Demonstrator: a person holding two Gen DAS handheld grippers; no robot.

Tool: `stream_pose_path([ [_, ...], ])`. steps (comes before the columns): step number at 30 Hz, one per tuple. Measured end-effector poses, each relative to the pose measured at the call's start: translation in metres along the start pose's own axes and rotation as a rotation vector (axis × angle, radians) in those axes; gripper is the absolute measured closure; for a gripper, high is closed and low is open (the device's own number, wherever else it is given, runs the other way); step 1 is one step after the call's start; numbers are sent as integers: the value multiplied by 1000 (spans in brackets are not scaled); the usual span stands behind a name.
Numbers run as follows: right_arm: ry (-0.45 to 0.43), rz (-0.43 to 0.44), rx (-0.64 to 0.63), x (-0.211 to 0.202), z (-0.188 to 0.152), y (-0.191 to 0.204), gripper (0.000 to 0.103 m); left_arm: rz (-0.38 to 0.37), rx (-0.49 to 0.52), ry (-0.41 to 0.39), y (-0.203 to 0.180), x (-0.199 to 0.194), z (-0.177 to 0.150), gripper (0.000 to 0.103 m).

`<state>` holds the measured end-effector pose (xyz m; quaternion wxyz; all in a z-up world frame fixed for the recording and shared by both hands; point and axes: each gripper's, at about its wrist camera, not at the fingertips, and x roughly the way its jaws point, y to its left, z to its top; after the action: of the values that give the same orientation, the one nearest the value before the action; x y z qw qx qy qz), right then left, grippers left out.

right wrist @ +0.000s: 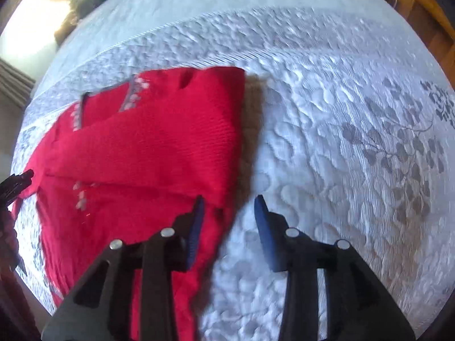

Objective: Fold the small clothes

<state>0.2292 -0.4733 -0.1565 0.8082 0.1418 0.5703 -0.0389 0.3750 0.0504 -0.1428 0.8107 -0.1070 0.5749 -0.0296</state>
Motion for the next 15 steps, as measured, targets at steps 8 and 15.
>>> stream_pose_path([
  [8,81,132,-107,3,-32,69,66,119,-280,39,185,-30,-26,47],
  [15,114,87,-195,23,-49,108,66,81,-627,-43,315,-59,-38,48],
])
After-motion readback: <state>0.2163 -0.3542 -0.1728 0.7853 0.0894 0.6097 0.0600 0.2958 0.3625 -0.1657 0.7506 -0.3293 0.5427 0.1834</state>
